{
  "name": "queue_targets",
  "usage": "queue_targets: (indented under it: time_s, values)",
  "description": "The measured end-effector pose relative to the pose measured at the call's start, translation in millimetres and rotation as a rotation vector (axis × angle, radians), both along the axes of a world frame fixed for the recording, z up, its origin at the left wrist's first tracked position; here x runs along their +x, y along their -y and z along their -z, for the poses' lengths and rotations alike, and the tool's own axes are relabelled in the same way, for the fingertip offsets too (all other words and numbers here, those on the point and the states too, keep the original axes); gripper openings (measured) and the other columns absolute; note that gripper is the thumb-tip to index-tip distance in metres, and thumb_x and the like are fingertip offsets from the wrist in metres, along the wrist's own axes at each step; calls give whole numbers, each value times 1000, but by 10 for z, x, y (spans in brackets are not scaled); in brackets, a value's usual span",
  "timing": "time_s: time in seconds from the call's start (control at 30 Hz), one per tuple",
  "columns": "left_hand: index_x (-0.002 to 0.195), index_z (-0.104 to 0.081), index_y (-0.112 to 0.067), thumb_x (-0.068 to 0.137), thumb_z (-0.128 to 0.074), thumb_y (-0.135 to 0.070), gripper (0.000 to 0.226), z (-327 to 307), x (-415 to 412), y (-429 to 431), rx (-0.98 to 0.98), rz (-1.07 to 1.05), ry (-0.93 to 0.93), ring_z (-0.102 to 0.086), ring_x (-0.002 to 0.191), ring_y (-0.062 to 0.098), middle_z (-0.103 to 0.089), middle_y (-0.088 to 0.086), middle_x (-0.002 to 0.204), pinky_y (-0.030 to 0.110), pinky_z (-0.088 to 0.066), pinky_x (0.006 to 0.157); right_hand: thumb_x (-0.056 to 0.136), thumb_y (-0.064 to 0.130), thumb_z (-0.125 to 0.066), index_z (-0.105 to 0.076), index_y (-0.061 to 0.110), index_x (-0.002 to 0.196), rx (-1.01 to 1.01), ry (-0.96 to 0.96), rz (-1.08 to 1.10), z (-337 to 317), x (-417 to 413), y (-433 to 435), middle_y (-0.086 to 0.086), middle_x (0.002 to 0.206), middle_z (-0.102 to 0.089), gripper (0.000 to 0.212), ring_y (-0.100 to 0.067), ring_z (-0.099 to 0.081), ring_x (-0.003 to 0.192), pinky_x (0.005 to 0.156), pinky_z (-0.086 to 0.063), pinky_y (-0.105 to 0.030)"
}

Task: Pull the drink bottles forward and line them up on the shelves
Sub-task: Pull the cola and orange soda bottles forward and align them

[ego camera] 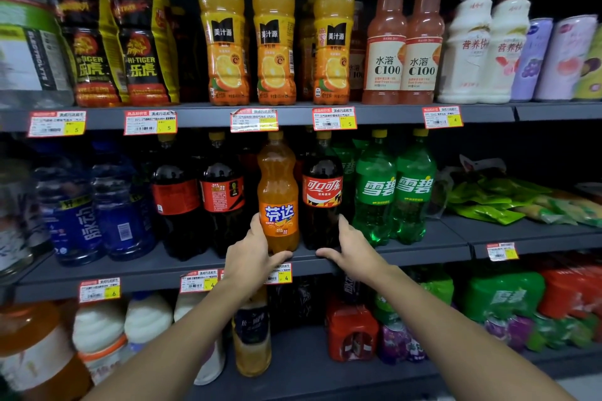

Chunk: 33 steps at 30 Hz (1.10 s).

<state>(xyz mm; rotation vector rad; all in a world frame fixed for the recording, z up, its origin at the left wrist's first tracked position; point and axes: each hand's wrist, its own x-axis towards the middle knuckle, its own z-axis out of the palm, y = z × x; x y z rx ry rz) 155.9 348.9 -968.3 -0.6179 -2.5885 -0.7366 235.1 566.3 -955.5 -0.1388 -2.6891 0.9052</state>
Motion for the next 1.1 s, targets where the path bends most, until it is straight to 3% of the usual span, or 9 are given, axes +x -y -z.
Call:
queue_targets:
  time_s: [0.17,0.23,0.3,0.5,0.63,0.77,0.83,0.9,1.1]
  values:
    - [150,-20,-17,77,-63,-74,102,-95,61,127,-72,-12,-52,-66,106,22,-63,1,127,37,-54,84,83,56,-75,-39,14,140,216,-56,238,-23,128,183,-9,132,-59,80,-28,-59,121,96,-52,-41]
    - [147,-30,-19,84,-57,-71,85,-153,65,265,-67,-10,-109,-68,98,19,-66,-3,117,35,-52,76,82,63,-72,-47,13,132,327,-186,403,-12,165,335,-6,122,-60,75,-27,-60,113,86,-51,-38]
    - [139,-41,-23,91,-55,-63,65,-203,57,431,-57,2,-186,-67,81,15,-65,-9,101,32,-48,65,85,60,-69,-50,17,116,271,-329,451,0,153,516,-1,109,-58,56,-24,-61,100,75,-46,-35]
    - [112,-63,-19,90,-70,-39,31,-288,-50,903,-16,109,-421,-63,64,17,-63,-7,85,31,-45,51,92,45,-62,-44,32,94,118,-470,263,25,-37,1160,13,86,-53,22,-9,-55,76,65,-39,-28]
    - [105,-66,-13,86,-76,-29,27,-332,-196,1191,-90,170,-593,-63,62,16,-62,-1,92,28,-42,43,95,38,-59,-57,30,105,68,-399,55,-27,-185,1507,14,89,-61,14,-3,-57,77,73,-51,-29]
    - [104,-60,-9,81,-78,-22,32,-278,-353,1415,10,69,-612,-59,74,20,-50,5,108,24,-41,54,97,35,-60,-54,19,133,16,-363,42,-39,-347,1798,5,115,-59,41,-5,-58,87,83,-53,-31]
    - [110,-57,-6,79,-79,-23,41,-205,-406,1491,116,15,-581,-56,97,26,-46,10,115,33,-51,75,97,37,-60,-43,14,145,-19,-336,98,-16,-403,1936,-3,126,-57,56,-6,-58,94,85,-46,-24]
    - [116,-54,-5,78,-80,-26,51,-136,-434,1548,212,-56,-531,-49,111,29,-45,13,121,41,-48,91,96,38,-61,-32,10,153,-70,-289,136,-3,-458,2035,-7,139,-51,70,-15,-60,112,94,-43,-25]
    - [127,-43,-5,70,-88,-34,77,-66,-575,1601,450,-71,-323,-41,121,29,-41,13,127,47,-43,103,89,45,-70,-17,12,158,-157,-207,229,-62,-637,2148,-5,156,-36,93,-27,-48,136,105,-44,-38]
